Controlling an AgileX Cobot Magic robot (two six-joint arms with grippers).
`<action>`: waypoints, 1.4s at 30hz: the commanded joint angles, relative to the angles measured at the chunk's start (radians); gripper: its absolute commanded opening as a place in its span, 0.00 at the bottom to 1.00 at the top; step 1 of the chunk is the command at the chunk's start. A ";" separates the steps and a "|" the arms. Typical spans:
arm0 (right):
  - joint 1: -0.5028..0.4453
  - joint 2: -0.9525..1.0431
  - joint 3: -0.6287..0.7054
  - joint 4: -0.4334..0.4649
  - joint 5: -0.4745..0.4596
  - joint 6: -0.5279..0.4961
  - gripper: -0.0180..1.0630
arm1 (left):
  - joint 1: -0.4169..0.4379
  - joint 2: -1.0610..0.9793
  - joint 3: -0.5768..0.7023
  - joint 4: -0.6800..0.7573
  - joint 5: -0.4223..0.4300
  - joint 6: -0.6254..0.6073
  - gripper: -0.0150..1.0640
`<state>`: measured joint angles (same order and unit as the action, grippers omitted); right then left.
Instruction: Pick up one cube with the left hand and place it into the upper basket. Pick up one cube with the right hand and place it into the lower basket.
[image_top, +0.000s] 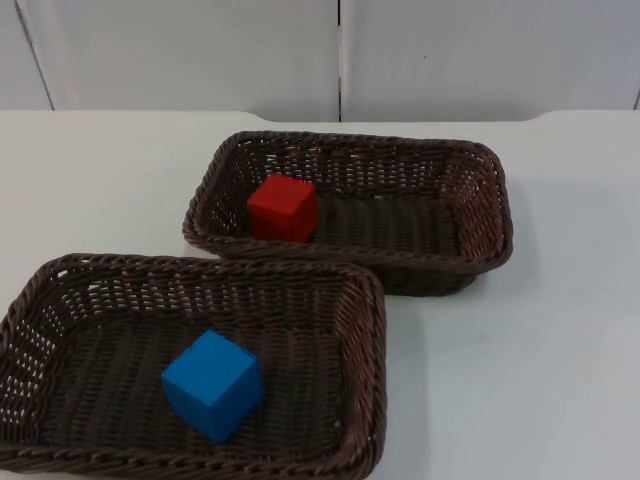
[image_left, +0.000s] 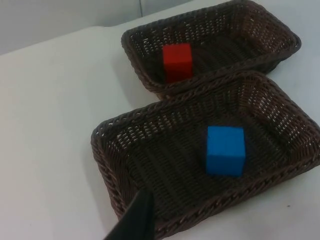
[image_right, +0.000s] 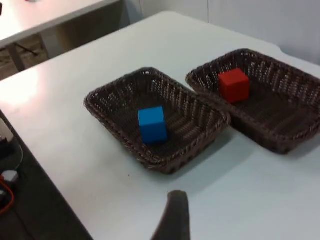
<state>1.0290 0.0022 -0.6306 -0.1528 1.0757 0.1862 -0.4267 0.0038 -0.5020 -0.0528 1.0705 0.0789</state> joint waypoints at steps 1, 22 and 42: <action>0.004 -0.002 0.017 -0.002 0.008 -0.004 0.66 | -0.002 -0.004 0.005 0.007 0.003 -0.008 0.99; 0.004 -0.002 0.115 0.057 0.006 -0.074 0.66 | -0.002 -0.004 0.005 0.012 0.003 -0.006 0.99; 0.004 -0.002 0.115 0.058 0.006 -0.089 0.99 | -0.002 -0.004 0.005 0.014 0.004 -0.006 0.99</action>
<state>1.0290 0.0022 -0.5175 -0.0982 1.0848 0.1055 -0.4267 0.0038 -0.5005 -0.0464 1.0705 0.0781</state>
